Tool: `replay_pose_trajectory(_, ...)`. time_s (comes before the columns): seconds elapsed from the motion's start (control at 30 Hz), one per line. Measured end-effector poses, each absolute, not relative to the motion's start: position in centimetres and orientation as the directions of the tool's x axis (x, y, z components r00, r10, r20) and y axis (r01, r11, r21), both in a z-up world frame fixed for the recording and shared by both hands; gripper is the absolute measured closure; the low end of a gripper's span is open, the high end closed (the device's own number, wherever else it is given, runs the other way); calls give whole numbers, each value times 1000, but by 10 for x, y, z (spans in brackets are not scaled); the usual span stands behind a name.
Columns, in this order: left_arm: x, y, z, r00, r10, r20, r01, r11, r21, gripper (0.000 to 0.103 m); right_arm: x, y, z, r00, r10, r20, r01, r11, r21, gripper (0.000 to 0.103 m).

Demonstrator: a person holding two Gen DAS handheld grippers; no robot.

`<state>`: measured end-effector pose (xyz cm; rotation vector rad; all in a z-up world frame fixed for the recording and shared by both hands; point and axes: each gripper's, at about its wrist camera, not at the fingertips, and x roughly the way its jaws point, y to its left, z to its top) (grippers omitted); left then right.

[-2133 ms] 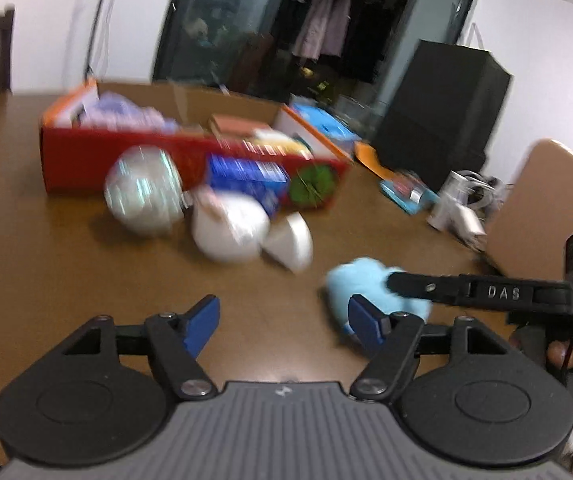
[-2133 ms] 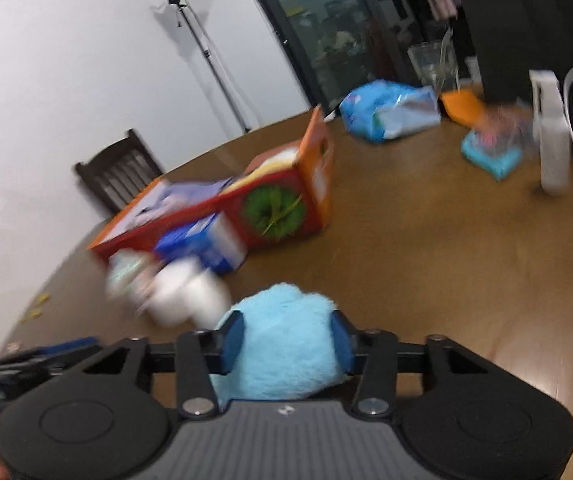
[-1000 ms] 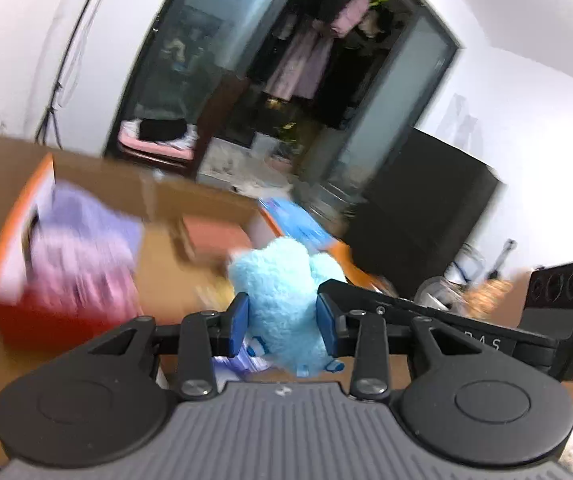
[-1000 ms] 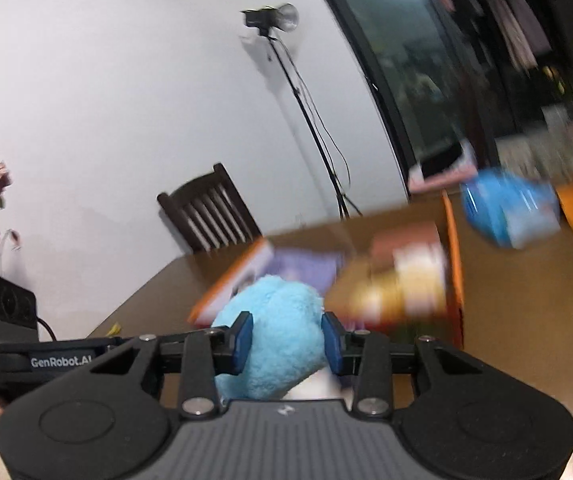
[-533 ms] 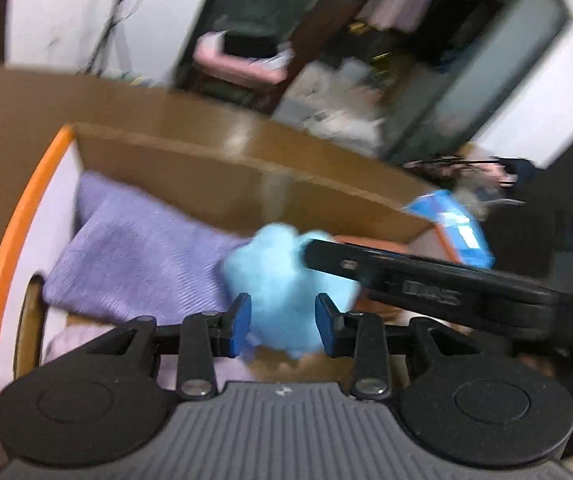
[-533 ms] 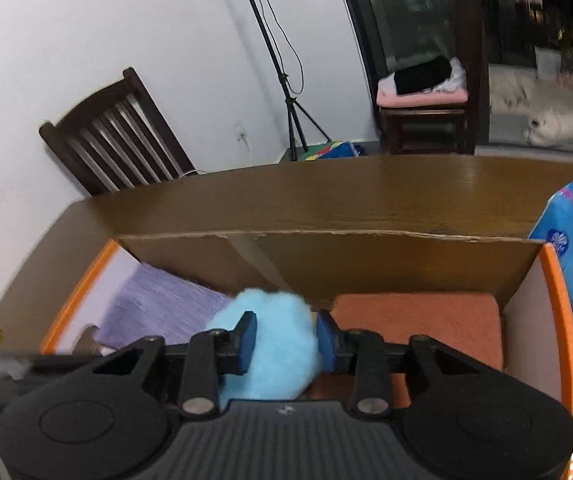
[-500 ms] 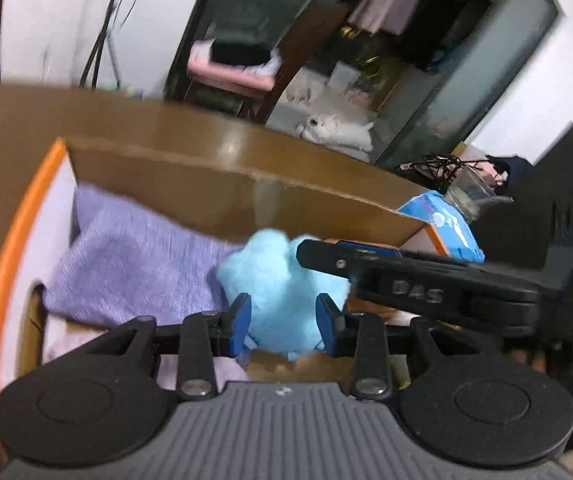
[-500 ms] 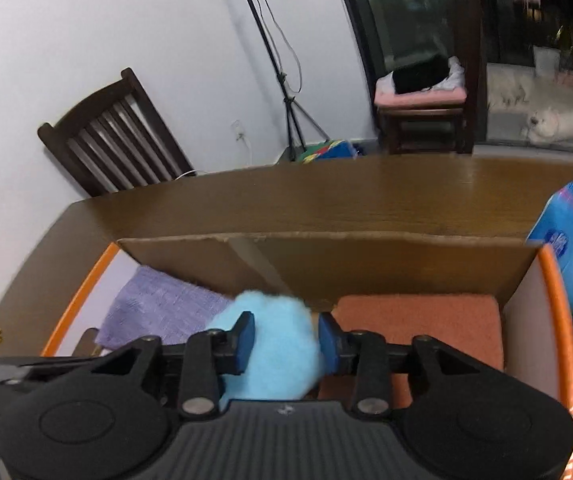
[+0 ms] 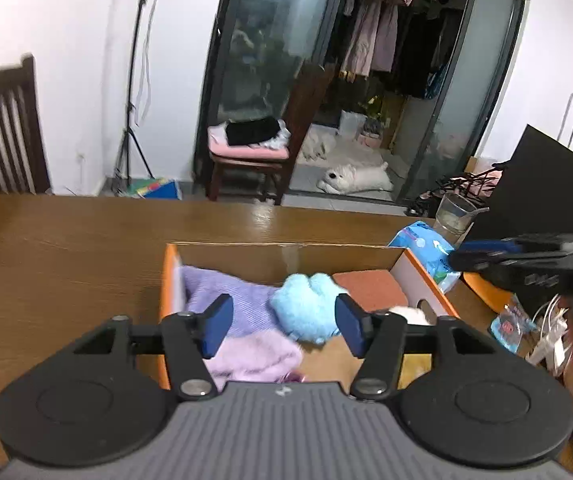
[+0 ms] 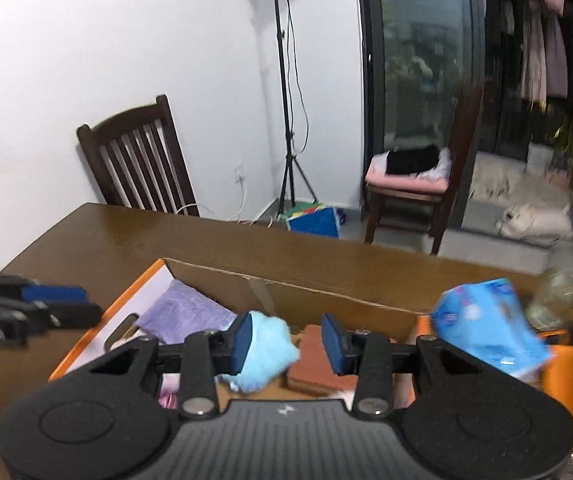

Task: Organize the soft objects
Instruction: 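Carry the blue plush into the box and open both grippers, then grasp the small clear snack bag with the left gripper while the right grasps a white foam cylinder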

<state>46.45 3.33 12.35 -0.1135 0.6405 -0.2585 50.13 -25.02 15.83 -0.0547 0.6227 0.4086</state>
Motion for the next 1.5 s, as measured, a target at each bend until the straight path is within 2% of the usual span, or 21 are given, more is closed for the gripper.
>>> replay_pose_trajectory(0.13, 424, 40, 143, 795, -242, -556, 191, 970, -148, 41, 458, -274, 183, 762, 332, -555, -371, 927, 46, 63)
replay_pose_trajectory(0.23, 396, 38, 155, 829, -228, -510, 198, 974, -113, 33, 426, -287, 198, 786, 326, -525, -362, 932, 37, 62)
replay_pose_trajectory(0.3, 376, 36, 155, 854, -208, -477, 193, 978, -81, 31, 403, -291, 201, 802, 332, -497, -361, 932, 38, 56)
replay_pose_trajectory(0.33, 366, 35, 153, 860, -209, -466, 198, 977, -74, 31, 392, -293, 200, 806, 339, -485, -367, 930, 40, 52)
replay_pose_trajectory(0.43, 327, 34, 139, 875, -214, -435, 207, 976, -64, 29, 356, -298, 192, 815, 367, -448, -385, 921, 55, 52)
replay_pose_trajectory(0.53, 282, 31, 123, 901, -216, -376, 213, 976, -49, 21, 317, -300, 179, 821, 410, -398, -414, 907, 79, 50)
replay_pose_trajectory(0.67, 232, 24, 95, 924, -211, -318, 204, 977, -54, 19, 268, -298, 151, 848, 411, -335, -409, 909, 79, 43)
replay_pose_trajectory(0.83, 180, 26, 55, 924, -199, -325, 166, 978, -128, 14, 211, -292, 98, 848, 411, -334, -393, 911, 121, 39)
replay_pose_trajectory(0.93, 167, 30, 31, 887, -244, -392, 172, 962, -210, 13, 184, -296, 62, 821, 450, -351, -384, 891, 243, 39)
replay_pose_trajectory(1.0, 169, 27, 23, 871, -238, -429, 170, 966, -193, 13, 178, -297, 43, 797, 471, -378, -374, 876, 303, 39)
replay_pose_trajectory(1.1, 176, 23, 23, 876, -219, -430, 162, 973, -165, 13, 179, -290, 34, 796, 434, -423, -352, 899, 259, 39)
replay_pose_trajectory(1.23, 187, 20, 23, 874, -245, -419, 179, 965, -190, 13, 182, -286, 33, 802, 423, -422, -342, 904, 255, 39)
replay_pose_trajectory(1.5, 224, 14, 2, 833, -240, -498, 159, 967, -200, 14, 218, -274, 17, 783, 405, -472, -322, 913, 250, 39)
